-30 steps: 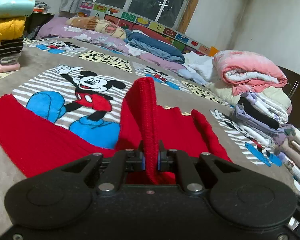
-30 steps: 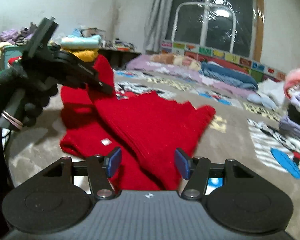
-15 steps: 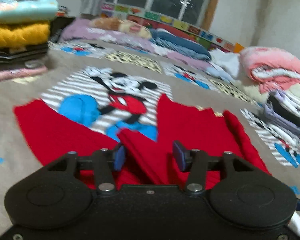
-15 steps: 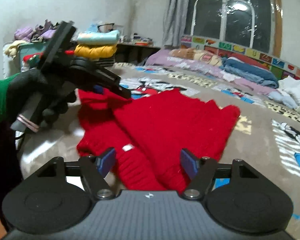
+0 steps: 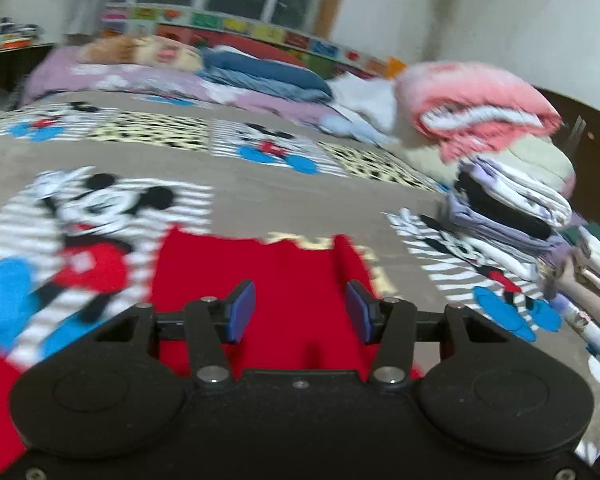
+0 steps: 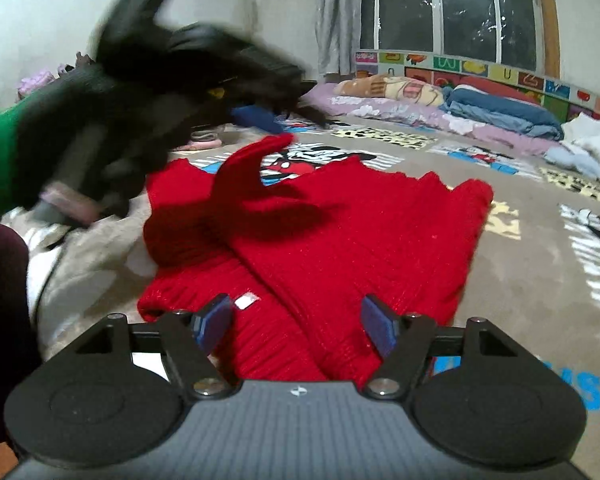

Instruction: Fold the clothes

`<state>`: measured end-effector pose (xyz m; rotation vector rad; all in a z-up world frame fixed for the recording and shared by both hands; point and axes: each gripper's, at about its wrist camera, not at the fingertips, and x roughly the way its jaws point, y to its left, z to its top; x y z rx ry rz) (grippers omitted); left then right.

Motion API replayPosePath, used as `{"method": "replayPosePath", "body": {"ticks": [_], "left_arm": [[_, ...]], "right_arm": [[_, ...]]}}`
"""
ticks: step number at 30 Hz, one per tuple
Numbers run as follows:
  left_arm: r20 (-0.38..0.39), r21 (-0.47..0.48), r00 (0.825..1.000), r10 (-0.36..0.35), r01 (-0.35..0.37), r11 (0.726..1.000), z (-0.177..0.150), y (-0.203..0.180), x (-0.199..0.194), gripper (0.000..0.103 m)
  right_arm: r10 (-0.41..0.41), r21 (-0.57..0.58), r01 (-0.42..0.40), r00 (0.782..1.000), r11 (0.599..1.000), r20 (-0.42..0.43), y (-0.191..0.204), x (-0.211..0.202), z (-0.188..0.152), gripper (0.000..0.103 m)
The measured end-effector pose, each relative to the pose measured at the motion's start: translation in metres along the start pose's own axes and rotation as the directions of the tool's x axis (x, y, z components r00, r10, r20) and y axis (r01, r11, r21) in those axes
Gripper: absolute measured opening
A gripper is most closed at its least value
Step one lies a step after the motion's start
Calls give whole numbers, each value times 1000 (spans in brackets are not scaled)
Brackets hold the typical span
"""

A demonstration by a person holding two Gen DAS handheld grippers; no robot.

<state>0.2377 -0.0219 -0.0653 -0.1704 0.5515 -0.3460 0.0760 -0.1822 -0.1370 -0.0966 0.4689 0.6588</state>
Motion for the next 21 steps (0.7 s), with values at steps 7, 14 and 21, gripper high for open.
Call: {"method": "replayPosePath", "body": {"ticks": [7, 14, 21], "left_arm": [[-143, -110, 986, -90, 75, 991, 27, -13, 96, 48], [-249, -154, 965, -82, 44, 987, 35, -11, 153, 33], [-223, -82, 970, -98, 81, 993, 30, -16, 150, 7]], "right_arm": [[41, 28, -41, 999, 999, 6, -4, -1, -4, 73], [65, 47, -66, 998, 997, 12, -6, -2, -5, 74], [83, 63, -84, 996, 994, 19, -7, -4, -6, 74]]}}
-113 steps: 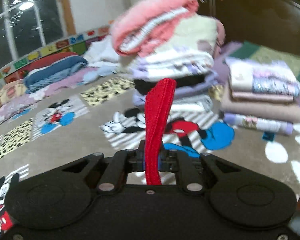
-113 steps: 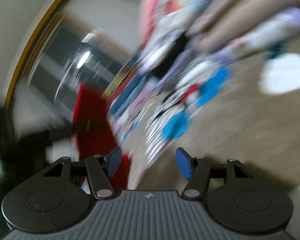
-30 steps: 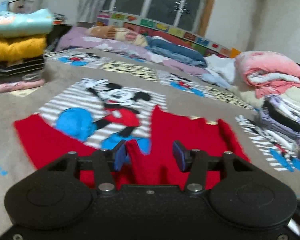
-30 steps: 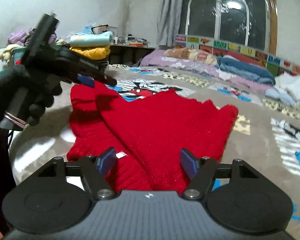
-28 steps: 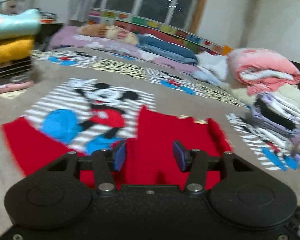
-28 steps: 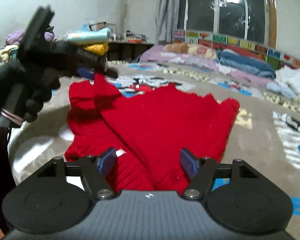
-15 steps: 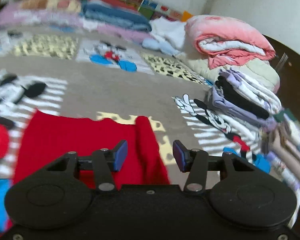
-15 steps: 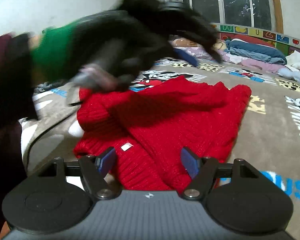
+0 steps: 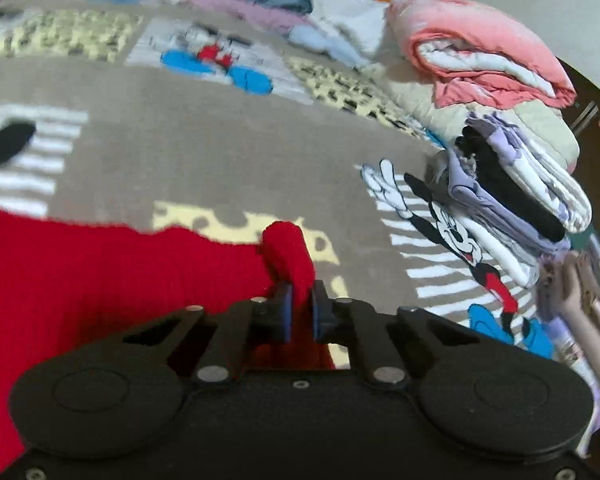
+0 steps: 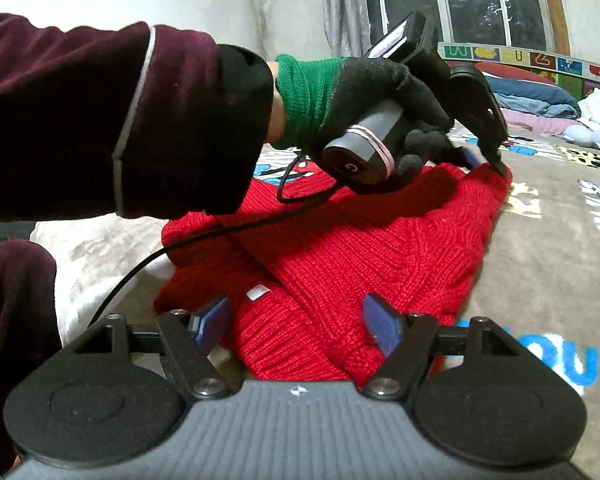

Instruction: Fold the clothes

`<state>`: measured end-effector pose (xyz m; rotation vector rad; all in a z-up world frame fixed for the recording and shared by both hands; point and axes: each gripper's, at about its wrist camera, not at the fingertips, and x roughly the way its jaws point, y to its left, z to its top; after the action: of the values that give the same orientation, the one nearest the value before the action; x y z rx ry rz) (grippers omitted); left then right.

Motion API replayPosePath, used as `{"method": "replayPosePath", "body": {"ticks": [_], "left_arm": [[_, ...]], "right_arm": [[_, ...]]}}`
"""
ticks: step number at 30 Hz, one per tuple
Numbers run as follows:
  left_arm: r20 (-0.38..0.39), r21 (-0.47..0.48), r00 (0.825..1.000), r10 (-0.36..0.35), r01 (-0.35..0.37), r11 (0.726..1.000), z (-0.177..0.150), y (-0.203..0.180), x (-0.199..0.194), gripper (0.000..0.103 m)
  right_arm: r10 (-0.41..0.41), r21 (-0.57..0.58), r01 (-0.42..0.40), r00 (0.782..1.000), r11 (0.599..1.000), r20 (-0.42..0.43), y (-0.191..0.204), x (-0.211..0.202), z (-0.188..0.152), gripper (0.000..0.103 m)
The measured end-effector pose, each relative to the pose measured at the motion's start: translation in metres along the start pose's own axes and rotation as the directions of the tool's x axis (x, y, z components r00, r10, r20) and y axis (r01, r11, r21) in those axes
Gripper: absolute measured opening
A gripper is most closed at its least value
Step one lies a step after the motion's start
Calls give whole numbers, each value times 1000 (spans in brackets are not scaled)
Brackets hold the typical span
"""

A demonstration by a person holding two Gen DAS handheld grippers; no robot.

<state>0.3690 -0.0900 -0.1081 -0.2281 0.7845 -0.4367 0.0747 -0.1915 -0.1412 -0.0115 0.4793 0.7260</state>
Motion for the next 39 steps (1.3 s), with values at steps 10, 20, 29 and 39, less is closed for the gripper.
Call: {"method": "replayPosePath", "body": {"ticks": [10, 20, 29, 39], "left_arm": [[-1, 165, 982, 187, -184, 969, -4, -2, 13, 15], [92, 185, 983, 159, -173, 967, 13, -16, 0, 16], [2, 148, 964, 266, -263, 953, 17, -9, 32, 29], [149, -14, 972, 180, -180, 984, -22, 17, -105, 69]], "right_arm": [[6, 2, -6, 1000, 1000, -1, 0, 0, 2, 75], [3, -5, -3, 1000, 1000, -4, -1, -1, -2, 76], [5, -6, -5, 1000, 1000, -6, 0, 0, -1, 77], [10, -8, -10, 1000, 1000, -3, 2, -3, 3, 79]]}}
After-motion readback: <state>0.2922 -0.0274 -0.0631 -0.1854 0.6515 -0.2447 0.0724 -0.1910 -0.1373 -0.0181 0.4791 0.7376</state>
